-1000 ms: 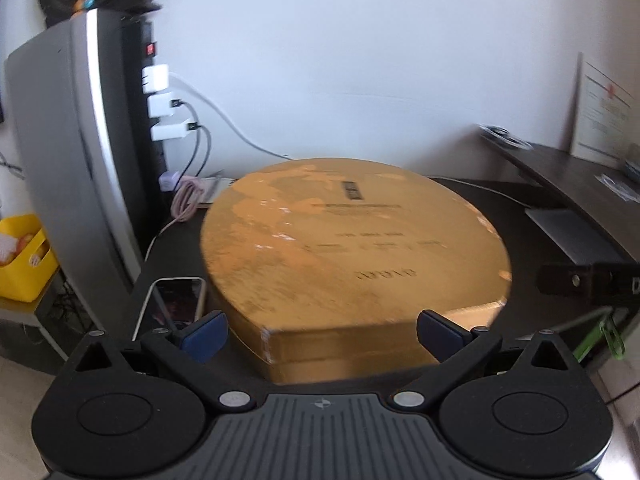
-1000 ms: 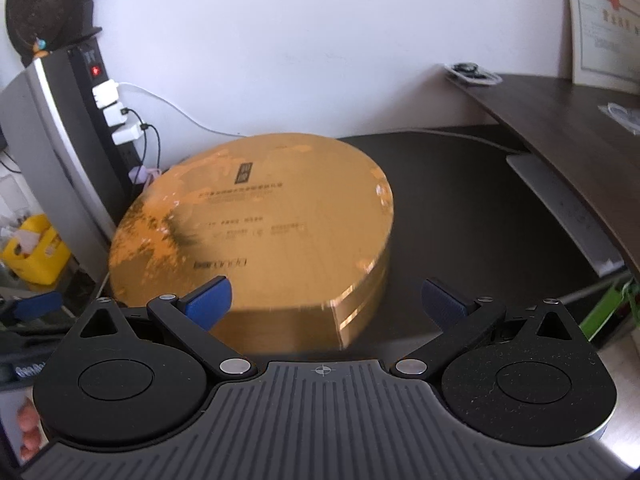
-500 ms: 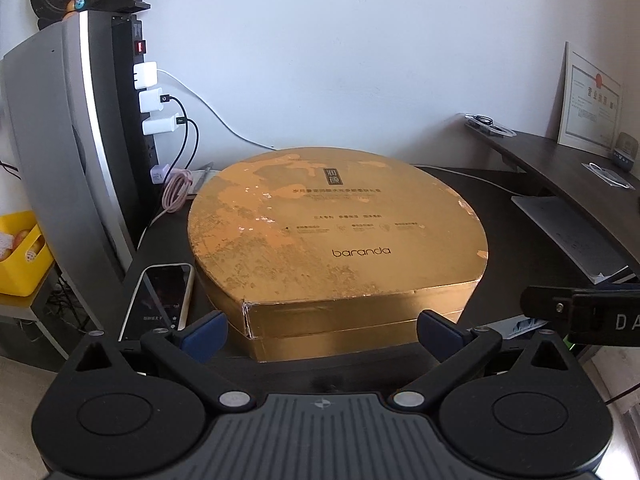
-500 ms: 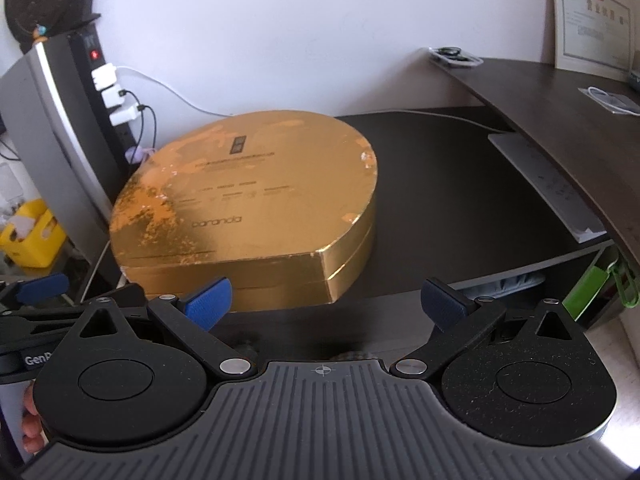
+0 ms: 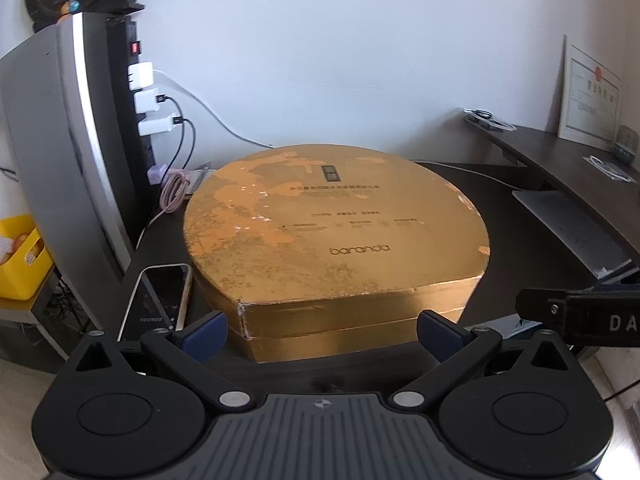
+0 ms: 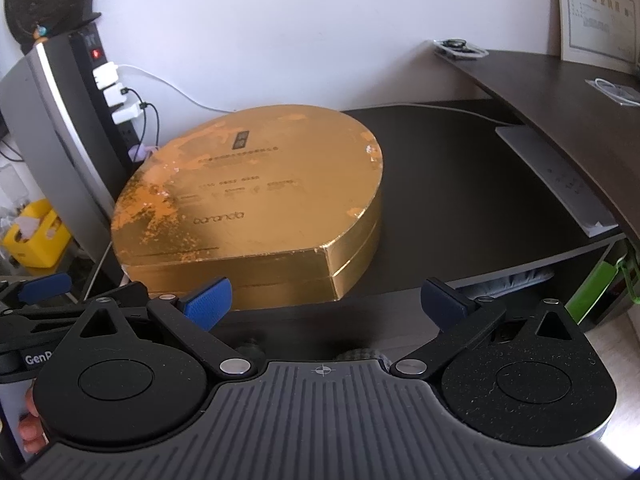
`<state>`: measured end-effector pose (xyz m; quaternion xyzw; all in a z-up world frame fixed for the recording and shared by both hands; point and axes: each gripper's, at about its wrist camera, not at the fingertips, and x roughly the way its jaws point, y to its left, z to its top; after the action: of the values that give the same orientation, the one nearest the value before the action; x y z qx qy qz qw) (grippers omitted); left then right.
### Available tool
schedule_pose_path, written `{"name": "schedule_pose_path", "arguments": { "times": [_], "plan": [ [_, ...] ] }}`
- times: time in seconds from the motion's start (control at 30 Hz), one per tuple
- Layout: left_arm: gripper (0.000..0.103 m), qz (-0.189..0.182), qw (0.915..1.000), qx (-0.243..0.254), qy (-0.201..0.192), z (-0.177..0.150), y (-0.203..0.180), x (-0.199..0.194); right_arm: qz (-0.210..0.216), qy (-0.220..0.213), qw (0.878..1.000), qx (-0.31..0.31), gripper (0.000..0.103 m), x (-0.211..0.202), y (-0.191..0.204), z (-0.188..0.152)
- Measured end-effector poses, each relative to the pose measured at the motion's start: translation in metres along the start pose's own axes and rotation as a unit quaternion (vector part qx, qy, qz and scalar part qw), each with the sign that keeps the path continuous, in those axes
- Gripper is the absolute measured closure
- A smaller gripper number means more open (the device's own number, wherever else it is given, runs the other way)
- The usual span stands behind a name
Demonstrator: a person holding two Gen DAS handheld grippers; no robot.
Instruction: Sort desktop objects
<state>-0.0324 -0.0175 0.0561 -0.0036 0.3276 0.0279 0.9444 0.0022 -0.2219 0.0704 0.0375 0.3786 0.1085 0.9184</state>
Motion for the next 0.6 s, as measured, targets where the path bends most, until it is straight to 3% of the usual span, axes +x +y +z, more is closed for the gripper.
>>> {"name": "schedule_pose_path", "arguments": {
  "times": [0.6],
  "plan": [
    [0.0, -0.013, 0.9993, -0.014, 0.032, -0.004, 0.011, 0.022, -0.019, 0.021, 1.0, -0.01, 0.0, 0.02, 0.009, 0.007]
  ]
}}
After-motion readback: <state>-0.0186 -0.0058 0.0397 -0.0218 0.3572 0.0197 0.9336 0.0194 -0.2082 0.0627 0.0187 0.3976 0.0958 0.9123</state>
